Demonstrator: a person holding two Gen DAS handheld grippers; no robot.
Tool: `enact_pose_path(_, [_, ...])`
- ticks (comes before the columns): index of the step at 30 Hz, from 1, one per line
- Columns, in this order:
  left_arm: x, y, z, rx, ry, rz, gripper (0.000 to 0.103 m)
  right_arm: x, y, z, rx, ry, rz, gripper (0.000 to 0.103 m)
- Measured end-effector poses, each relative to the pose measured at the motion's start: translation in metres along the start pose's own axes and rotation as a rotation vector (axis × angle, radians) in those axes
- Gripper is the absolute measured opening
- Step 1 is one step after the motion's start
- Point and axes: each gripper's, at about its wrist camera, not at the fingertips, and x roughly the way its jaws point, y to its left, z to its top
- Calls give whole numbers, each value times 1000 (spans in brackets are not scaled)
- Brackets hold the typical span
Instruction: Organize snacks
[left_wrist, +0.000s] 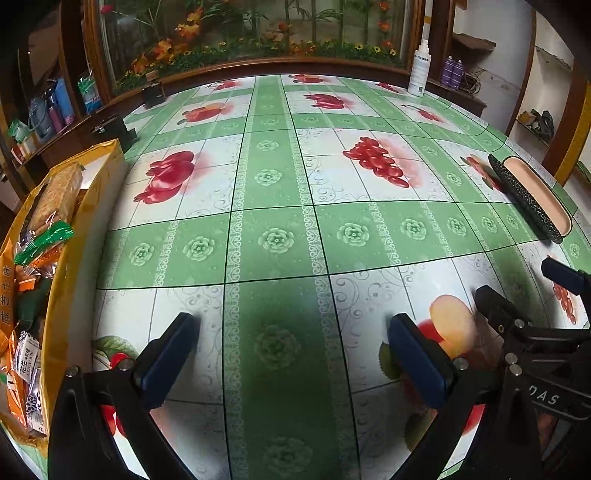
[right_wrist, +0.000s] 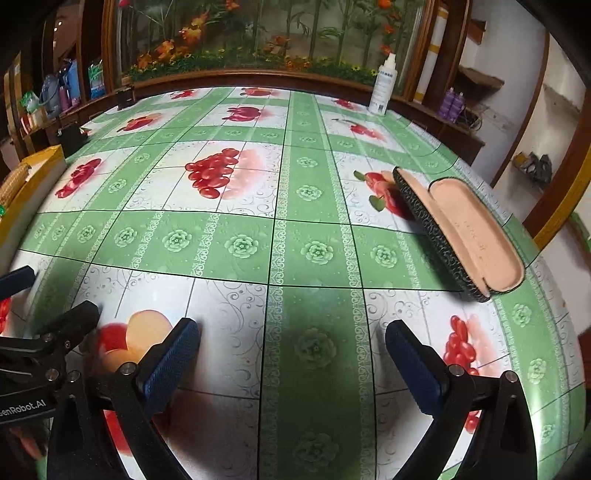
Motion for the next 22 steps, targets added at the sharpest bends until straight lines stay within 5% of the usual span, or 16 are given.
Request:
enact_pose_path(2, [1, 0, 1, 1, -1, -1, 103, 9, -13, 0, 93, 32, 101, 102])
enact_pose_path(22, [1, 0, 1, -2, 1, 1, 103, 8, -18, 1, 107, 32, 80, 102])
